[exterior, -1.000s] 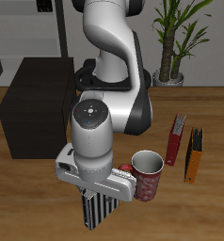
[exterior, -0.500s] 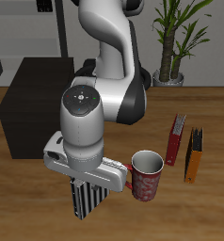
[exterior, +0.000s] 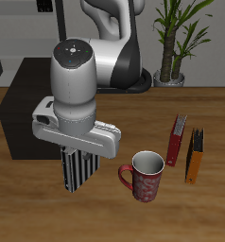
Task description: Place the striped book in the top region of the shelf
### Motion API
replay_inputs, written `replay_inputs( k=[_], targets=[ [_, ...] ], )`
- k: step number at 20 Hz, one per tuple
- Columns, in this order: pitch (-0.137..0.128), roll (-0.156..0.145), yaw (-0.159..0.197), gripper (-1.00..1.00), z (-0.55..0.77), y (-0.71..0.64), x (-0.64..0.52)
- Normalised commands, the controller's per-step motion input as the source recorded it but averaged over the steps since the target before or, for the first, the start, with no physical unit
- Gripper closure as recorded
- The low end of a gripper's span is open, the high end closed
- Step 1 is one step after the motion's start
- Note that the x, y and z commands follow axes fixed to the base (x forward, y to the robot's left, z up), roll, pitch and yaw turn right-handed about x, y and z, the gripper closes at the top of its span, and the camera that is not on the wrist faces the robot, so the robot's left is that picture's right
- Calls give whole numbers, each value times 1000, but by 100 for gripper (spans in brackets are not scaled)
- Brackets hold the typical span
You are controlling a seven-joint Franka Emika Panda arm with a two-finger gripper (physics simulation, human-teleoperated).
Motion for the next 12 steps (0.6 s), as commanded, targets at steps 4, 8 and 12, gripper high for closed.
replay_inputs(
  k=[4,8,12],
  targets=[
    [-72,-21,44,100,584,-159,-437],
    [-36,-16,29,100,387,-60,-458],
    [-23,-14,15,100,212,63,-479]
  ],
)
